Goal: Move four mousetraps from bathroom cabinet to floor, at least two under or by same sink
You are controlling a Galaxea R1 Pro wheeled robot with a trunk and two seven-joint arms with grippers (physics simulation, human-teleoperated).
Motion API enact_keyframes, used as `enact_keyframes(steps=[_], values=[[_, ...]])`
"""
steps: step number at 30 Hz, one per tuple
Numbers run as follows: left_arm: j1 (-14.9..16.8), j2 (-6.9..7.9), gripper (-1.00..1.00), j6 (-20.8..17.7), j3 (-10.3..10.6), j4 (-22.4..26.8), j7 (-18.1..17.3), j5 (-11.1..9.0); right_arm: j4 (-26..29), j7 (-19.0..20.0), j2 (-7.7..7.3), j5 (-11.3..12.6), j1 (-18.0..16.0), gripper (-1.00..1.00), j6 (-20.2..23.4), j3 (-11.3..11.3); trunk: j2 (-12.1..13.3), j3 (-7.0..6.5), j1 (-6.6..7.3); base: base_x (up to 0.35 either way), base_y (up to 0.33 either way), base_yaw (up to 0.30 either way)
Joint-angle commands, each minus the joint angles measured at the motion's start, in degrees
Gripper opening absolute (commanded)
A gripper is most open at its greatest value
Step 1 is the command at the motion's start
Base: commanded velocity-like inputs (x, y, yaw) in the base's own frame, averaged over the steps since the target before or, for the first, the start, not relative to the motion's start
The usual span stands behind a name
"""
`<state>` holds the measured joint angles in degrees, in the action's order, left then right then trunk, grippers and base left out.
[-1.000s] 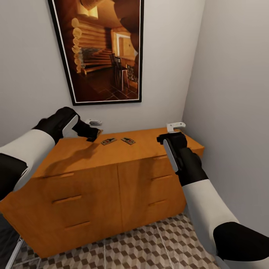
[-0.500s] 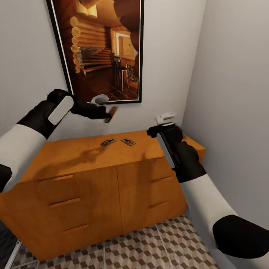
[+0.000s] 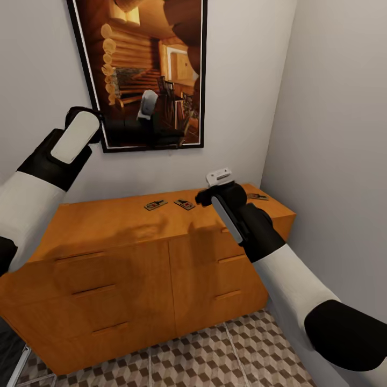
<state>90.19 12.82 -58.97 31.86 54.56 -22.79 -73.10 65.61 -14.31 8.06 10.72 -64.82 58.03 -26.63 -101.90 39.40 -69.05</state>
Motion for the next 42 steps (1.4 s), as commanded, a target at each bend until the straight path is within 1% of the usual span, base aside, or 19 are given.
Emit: enact_keyframes(steps=[1, 2, 3, 6, 8, 11, 16, 19, 22, 23, 24, 25, 28, 34, 38, 42], values=[[0.2, -0.12, -1.00, 0.1, 0.1, 1.1, -0.7, -0.3, -0.5, -0.6, 0.00, 0.6, -0.1, 1.00, 0.2, -0.2, 0.0, 0.06, 0.00, 0.000, 0.000, 0.000], [0.3, -0.23, -1.00, 0.2, 0.1, 2.6, -0.7, -1.4, -1.0, -0.6, 0.01, 0.7, -0.1, 1.00, 0.1, -0.4, 0.0, 0.06, 0.00, 0.000, 0.000, 0.000], [0.4, -0.29, -1.00, 0.2, 0.0, 3.4, -0.7, -1.8, -1.3, -0.6, 0.03, 0.7, -0.1, 1.00, 0.1, -0.5, 0.0, 0.06, 0.00, 0.000, 0.000, 0.000], [0.5, -0.47, -1.00, 0.2, -0.1, 7.0, -0.6, -4.5, -2.5, -0.6, 0.09, 0.7, -0.1, 1.00, 0.0, -1.8, 0.0, 0.06, 0.00, 0.000, 0.000, 0.000], [0.5, -0.49, -1.00, 0.3, -0.1, 7.9, -0.6, -5.5, -2.7, -0.6, 0.10, 0.7, -0.2, 1.00, 0.0, -2.1, 0.0, 0.06, 0.00, 0.000, 0.000, 0.000], [0.5, -0.45, -1.00, 0.3, -0.2, 8.5, -0.6, -6.3, -2.9, -0.6, 0.12, 0.8, -0.8, 1.00, 0.0, -2.4, 0.0, 0.06, 0.00, 0.000, 0.000, 0.000], [0.3, -0.29, -1.00, 0.4, -0.1, 9.9, -0.6, -7.0, -3.3, -0.5, 0.17, 1.5, -1.6, 1.00, 0.0, -2.6, 0.0, 0.06, 0.00, 0.000, 0.000, 0.000], [0.0, -0.11, -1.00, 0.5, 0.0, 11.9, -0.6, -7.5, -3.7, -0.1, 0.14, 1.8, -2.1, 1.00, 0.0, -2.6, 0.0, 0.06, 0.00, 0.000, 0.000, 0.000], [-0.1, -0.08, -1.00, 0.5, 0.0, 12.8, -0.6, -7.8, -4.5, 2.7, 0.14, 1.9, -2.4, 1.00, 0.0, -2.9, 0.0, 0.06, 0.00, 0.000, 0.000, 0.000], [-0.1, -0.16, -1.00, 0.5, 0.1, 12.9, -0.6, -7.8, -4.8, 4.4, 0.10, 1.9, -2.6, 1.00, 0.0, -3.3, 0.0, 0.06, 0.00, 0.000, 0.000, 0.000], [-0.2, -0.21, -1.00, 0.5, 0.1, 12.9, -0.6, -7.8, -5.0, 5.3, 0.08, 1.8, -2.7, 1.00, 0.1, -3.5, 0.0, 0.06, 0.00, 0.000, 0.000, 0.000], [-0.2, -0.31, -1.00, 0.5, 0.1, 12.9, -0.6, -7.8, -5.2, 6.7, 0.03, 1.8, -3.1, 1.00, 0.1, -4.0, 0.0, 0.06, 0.00, 0.000, 0.000, 0.000], [-0.2, -0.54, -1.00, 0.5, 0.3, 13.0, -0.6, -7.8, -5.9, 8.5, -0.04, 1.7, -3.9, 1.00, 0.1, -5.4, 0.0, 0.06, 0.00, 0.018, 0.000, 0.000], [-0.7, -0.44, -1.00, 0.5, 0.4, 13.1, -0.6, -7.7, -6.5, 9.3, -0.06, 1.7, -4.3, 1.00, 0.1, -8.0, 0.0, 0.06, 0.00, 0.203, 0.000, 0.000], [-0.8, -0.49, -1.00, 0.6, 0.4, 13.1, -0.6, -7.7, -7.5, 9.3, -0.02, 1.6, -4.3, 1.00, 0.1, -8.7, 0.0, 0.06, 0.00, 0.240, 0.000, 0.000], [-0.9, -0.51, -1.00, 0.6, 0.4, 13.2, -0.6, -7.7, -7.9, 9.3, -0.04, 1.6, -4.3, 1.00, 0.1, -8.8, 0.0, 0.06, 0.00, 0.063, 0.000, 0.000]])
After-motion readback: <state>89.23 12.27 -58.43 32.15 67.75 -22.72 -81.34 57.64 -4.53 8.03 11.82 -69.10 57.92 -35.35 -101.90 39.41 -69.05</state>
